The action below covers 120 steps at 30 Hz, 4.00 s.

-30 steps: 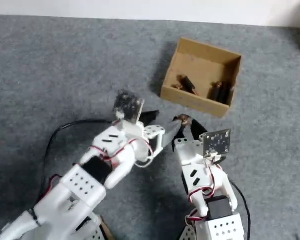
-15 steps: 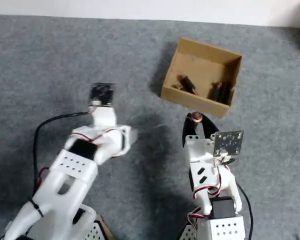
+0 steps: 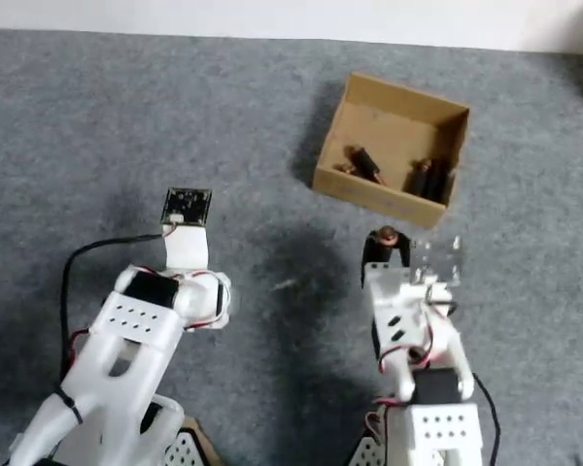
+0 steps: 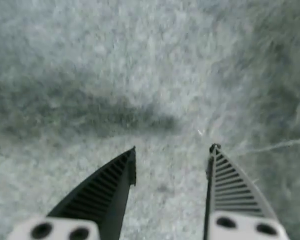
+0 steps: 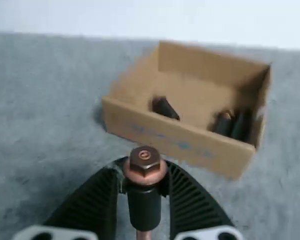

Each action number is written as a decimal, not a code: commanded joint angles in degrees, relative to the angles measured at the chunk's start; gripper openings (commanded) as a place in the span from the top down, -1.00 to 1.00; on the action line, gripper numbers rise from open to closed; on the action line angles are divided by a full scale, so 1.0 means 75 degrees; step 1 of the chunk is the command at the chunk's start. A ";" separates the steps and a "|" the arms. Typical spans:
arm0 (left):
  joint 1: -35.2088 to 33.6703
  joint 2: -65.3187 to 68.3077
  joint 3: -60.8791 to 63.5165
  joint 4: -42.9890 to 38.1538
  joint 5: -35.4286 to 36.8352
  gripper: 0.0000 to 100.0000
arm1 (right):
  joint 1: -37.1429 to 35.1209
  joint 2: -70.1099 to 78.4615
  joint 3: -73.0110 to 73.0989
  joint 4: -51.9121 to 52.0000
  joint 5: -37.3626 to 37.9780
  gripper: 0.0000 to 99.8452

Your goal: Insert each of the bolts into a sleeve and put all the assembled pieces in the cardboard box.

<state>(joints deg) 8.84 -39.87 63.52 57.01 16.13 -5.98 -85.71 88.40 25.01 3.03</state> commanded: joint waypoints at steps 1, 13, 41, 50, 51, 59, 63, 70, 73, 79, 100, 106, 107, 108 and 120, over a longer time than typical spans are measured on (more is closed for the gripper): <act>-0.0123 -0.0018 0.0147 -0.0445 -0.0164 0.55 | 0.0533 0.2104 -0.1823 -0.0510 -0.0305 0.99; -0.0311 0.0029 0.0522 -0.1043 -0.0633 0.66 | 0.0826 0.7273 -0.6629 -0.0545 -0.0399 0.99; -0.0346 0.0029 0.1026 -0.2297 -0.0645 0.86 | 0.1190 1.2548 -0.9289 0.0123 -0.1067 0.65; -0.0358 -0.0006 0.1026 -0.2274 -0.0645 0.86 | 0.0979 1.0051 -0.9008 0.1823 -0.1043 1.00; -0.0358 -0.0006 0.1026 -0.2274 -0.0645 0.86 | 0.0944 0.9805 -0.8774 0.2045 -0.1043 0.99; -0.0369 -0.0018 0.1026 -0.2262 -0.0645 0.87 | 0.0463 0.7988 -0.6148 0.2385 -0.1043 0.99; -0.0322 -0.0029 0.1178 -0.2262 -0.0656 0.87 | 0.0475 0.7262 -0.5081 0.2385 -0.1043 0.99; -0.0358 -0.0029 0.1237 -0.2309 -0.1184 0.87 | 0.0498 0.5914 -0.3288 0.2374 -0.0270 0.99; -0.0358 -0.0029 0.1248 -0.2297 -0.1184 0.87 | 0.0568 0.5163 -0.2514 0.2374 -0.0082 0.99; -0.0744 -0.0873 0.1881 -0.2309 -0.1231 0.98 | 0.0627 0.3417 -0.0826 0.1881 -0.0082 0.99; -0.2749 -0.8621 0.4495 0.1875 -0.1242 0.97 | 0.0627 -0.2116 0.2198 0.5386 -0.0082 0.99; -0.3370 -0.8598 0.4495 0.2344 -0.1231 0.97 | 0.0615 -0.2632 0.2116 0.6207 -0.0082 0.99; -0.3335 -0.8586 0.4495 0.2473 -0.1231 0.97 | 0.0615 -0.2608 0.2116 0.6195 -0.0082 0.99; -0.3335 -0.8586 0.4495 0.2508 -0.1231 0.97 | 0.0615 -0.2608 0.2116 0.6195 -0.0082 0.99; -0.3358 -0.8551 0.4495 0.2485 -0.2614 0.99 | 0.0615 -0.2608 0.2116 0.6195 -0.0082 0.99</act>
<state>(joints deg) -15.78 -103.69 95.87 75.47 0.57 -1.85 -104.53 95.96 71.16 1.71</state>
